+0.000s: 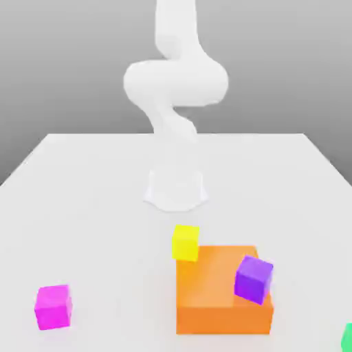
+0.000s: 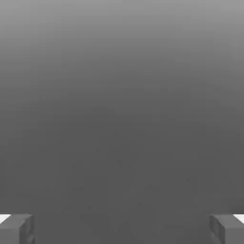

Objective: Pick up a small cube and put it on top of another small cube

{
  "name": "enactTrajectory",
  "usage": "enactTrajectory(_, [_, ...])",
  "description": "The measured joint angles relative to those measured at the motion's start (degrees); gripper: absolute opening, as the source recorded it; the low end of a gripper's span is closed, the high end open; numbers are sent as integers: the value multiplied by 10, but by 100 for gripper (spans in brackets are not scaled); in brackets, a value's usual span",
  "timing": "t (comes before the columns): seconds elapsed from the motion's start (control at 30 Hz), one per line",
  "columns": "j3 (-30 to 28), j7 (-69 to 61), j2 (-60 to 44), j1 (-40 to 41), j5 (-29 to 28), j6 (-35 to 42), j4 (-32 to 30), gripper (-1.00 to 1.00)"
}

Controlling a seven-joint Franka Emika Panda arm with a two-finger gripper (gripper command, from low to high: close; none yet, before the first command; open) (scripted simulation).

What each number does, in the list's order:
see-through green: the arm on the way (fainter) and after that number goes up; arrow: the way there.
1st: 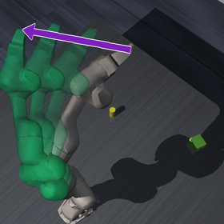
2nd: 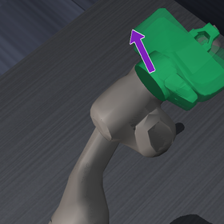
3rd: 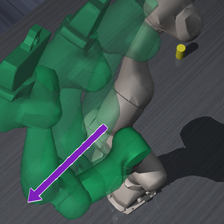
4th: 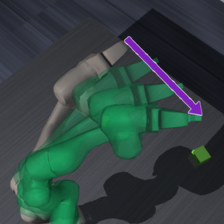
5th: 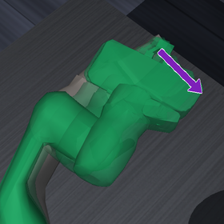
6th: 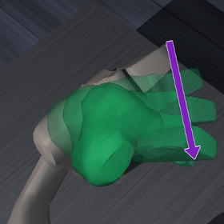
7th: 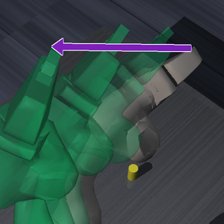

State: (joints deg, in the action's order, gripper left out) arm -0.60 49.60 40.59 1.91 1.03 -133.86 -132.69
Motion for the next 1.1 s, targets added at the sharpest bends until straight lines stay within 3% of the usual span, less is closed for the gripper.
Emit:
enactTrajectory(0.83, [-87, 417, -522, 151, 45, -209, -91, 0])
enactTrajectory(1.0, [-67, 410, -626, 173, 78, -284, -78, 0])
enactTrajectory(1.03, [-61, 407, -642, 178, 83, -296, -75, -100])
enactTrajectory(1.1, [-61, 407, -642, 178, 83, -296, -75, -100])
